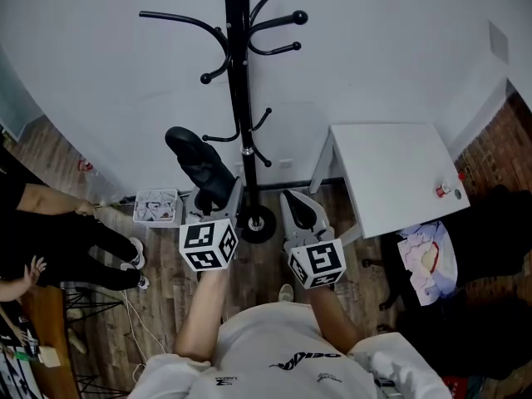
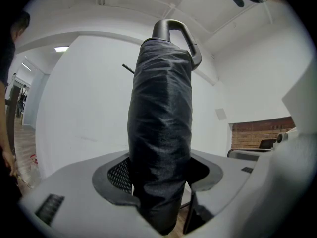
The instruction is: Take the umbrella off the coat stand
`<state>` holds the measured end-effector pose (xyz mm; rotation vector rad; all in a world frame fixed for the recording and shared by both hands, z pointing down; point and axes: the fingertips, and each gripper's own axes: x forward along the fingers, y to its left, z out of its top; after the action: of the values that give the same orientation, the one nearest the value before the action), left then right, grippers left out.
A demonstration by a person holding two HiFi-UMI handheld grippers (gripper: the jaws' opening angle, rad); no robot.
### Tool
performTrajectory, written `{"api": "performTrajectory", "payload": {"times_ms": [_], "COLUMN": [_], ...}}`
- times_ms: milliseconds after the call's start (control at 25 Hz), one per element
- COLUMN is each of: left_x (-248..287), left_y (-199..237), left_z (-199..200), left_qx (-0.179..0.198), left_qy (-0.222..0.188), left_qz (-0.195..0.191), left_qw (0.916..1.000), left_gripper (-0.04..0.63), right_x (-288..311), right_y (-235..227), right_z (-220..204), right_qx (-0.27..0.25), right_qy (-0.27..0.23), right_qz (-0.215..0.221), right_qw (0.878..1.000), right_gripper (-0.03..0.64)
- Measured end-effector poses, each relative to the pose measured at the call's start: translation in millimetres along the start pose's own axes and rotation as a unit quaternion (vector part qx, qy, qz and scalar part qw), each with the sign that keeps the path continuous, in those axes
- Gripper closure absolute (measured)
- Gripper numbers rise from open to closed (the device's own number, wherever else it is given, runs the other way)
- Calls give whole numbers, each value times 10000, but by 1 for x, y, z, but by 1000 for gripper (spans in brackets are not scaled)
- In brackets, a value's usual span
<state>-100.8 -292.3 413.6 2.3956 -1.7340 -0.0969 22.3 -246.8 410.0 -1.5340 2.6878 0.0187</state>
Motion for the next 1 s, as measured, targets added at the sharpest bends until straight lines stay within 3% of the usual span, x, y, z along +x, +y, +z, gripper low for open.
{"api": "performTrajectory", "payload": {"times_ms": [520,1000], "left_x": [-26,-37], "left_y": [-13,-22], "left_z": [-12,-27], "left_qx": [158,47], "left_qy": [-203,-223], "left_qz": [58,42], "left_qw": [9997,9997], "left_gripper": [333,333], "right_x": [-5,-9], "right_y": [4,3], "right_z": [0,-3], "right_qx": [-7,-44], "right_qy": [13,24], "right_qz": [-34,-74], "right_qw": [10000,10000], "right_gripper": [624,624]}}
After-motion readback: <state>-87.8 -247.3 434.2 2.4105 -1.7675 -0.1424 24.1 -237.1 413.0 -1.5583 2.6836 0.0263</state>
